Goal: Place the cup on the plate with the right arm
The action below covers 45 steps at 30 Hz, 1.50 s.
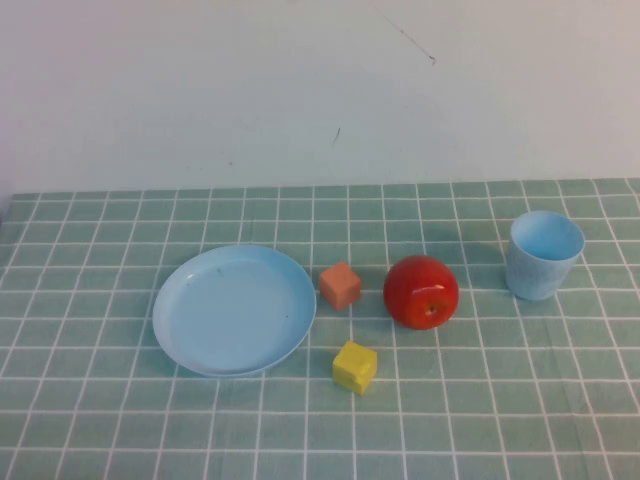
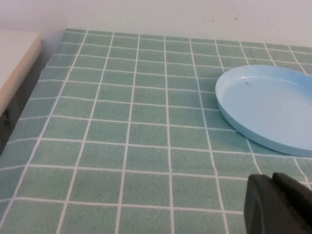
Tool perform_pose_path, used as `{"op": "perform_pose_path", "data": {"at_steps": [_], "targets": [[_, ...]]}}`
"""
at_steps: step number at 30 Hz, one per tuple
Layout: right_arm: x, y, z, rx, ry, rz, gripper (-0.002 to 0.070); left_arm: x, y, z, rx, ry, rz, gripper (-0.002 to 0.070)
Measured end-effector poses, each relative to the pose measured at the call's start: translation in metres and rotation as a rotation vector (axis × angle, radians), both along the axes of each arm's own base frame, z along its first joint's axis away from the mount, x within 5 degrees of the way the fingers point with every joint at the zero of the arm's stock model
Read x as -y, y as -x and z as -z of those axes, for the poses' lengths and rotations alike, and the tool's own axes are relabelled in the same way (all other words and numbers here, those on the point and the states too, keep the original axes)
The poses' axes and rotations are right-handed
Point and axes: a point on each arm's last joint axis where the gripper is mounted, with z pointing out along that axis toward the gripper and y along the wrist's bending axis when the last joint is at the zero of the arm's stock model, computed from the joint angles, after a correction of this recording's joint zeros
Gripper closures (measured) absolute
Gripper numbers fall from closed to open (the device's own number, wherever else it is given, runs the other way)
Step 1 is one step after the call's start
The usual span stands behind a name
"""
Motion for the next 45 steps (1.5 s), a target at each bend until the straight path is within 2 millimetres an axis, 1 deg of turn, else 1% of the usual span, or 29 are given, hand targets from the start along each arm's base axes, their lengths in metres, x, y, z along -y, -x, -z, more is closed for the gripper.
{"op": "perform_pose_path", "data": {"at_steps": [37, 39, 42, 45], "targets": [[0.000, 0.000, -0.001, 0.011, -0.007, 0.001, 0.0679, 0.000, 0.000, 0.000, 0.000, 0.000, 0.000, 0.0678], [0.000, -0.001, -0.003, 0.038, -0.006, 0.006, 0.0679, 0.000, 0.000, 0.000, 0.000, 0.000, 0.000, 0.0678], [0.002, -0.003, -0.011, 0.127, -0.003, 0.023, 0.0679, 0.000, 0.000, 0.000, 0.000, 0.000, 0.000, 0.0678], [0.004, -0.005, -0.025, 0.277, 0.001, 0.050, 0.0679, 0.000, 0.000, 0.000, 0.000, 0.000, 0.000, 0.0678]]}}
